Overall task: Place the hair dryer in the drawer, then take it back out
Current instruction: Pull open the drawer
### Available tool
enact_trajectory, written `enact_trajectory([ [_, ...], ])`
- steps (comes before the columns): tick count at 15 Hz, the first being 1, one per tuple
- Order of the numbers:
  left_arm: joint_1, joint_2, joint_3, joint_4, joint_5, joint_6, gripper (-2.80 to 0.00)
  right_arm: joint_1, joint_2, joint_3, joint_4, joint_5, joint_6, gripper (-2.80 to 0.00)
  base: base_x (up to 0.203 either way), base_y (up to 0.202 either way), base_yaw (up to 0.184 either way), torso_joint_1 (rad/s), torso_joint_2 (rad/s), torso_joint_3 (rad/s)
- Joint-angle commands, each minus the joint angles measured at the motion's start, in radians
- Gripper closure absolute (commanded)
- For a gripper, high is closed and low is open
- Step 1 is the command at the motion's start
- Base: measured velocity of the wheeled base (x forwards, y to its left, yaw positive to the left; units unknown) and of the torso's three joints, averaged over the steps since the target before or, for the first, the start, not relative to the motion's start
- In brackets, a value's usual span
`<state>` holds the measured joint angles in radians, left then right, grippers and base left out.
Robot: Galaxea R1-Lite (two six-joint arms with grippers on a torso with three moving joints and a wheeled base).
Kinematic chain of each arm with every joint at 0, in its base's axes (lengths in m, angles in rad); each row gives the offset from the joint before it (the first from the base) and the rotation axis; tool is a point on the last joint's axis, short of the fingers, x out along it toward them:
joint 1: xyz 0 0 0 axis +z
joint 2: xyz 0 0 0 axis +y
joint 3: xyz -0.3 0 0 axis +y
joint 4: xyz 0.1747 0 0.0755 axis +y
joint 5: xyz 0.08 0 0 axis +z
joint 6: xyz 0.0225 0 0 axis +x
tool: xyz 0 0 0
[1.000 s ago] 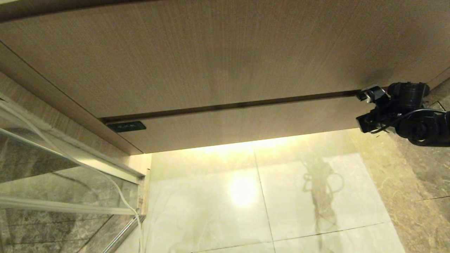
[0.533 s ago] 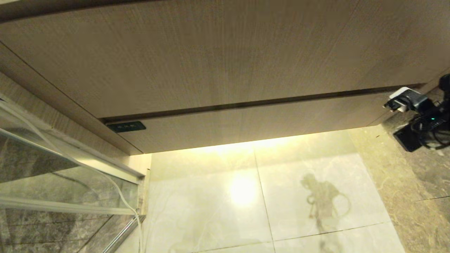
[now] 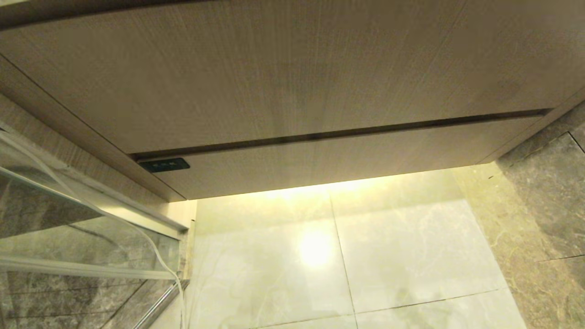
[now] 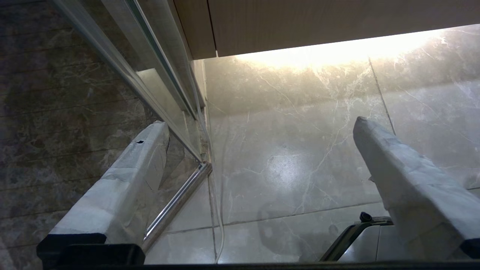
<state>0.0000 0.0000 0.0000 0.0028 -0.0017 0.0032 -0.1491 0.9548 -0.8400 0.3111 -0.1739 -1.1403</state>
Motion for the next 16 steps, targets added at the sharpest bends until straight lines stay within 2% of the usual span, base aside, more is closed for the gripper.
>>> enact_trajectory([
  [1, 0.000, 0.000, 0.000, 0.000, 0.000, 0.000, -2.80, 0.000, -0.154, -0.009, 0.045, 0.104, -0.149, 0.00, 0.000, 0.000, 0.000, 0.000, 0.00, 0.000],
  [4, 0.000, 0.000, 0.000, 0.000, 0.000, 0.000, -2.80, 0.000, -0.170, -0.015, 0.065, 0.145, -0.186, 0.00, 0.000, 0.000, 0.000, 0.000, 0.00, 0.000],
  [5, 0.000, 0.000, 0.000, 0.000, 0.000, 0.000, -2.80, 0.000, -0.189, -0.018, 0.075, 0.227, -0.225, 0.00, 0.000, 0.000, 0.000, 0.000, 0.00, 0.000],
  [6, 0.000, 0.000, 0.000, 0.000, 0.000, 0.000, -2.80, 0.000, -0.202, -0.021, 0.085, 0.261, -0.253, 0.00, 0.000, 0.000, 0.000, 0.000, 0.00, 0.000],
  [9, 0.000, 0.000, 0.000, -0.001, 0.000, 0.000, -2.80, 0.000, -0.203, -0.020, 0.084, 0.264, -0.253, 0.00, 0.000, 0.000, 0.000, 0.000, 0.00, 0.000],
  [10, 0.000, 0.000, 0.000, 0.000, 0.000, 0.000, -2.80, 0.000, -0.211, -0.014, 0.080, 0.328, -0.256, 0.00, 0.000, 0.000, 0.000, 0.000, 0.00, 0.000],
  [11, 0.000, 0.000, 0.000, 0.000, 0.000, 0.000, -2.80, -0.001, -0.215, -0.013, 0.083, 0.358, -0.252, 0.00, 0.000, 0.000, 0.000, 0.000, 0.00, 0.000],
  [16, 0.000, 0.000, 0.000, 0.000, 0.000, 0.000, -2.80, -0.001, -0.215, -0.013, 0.085, 0.356, -0.251, 0.00, 0.000, 0.000, 0.000, 0.000, 0.00, 0.000],
])
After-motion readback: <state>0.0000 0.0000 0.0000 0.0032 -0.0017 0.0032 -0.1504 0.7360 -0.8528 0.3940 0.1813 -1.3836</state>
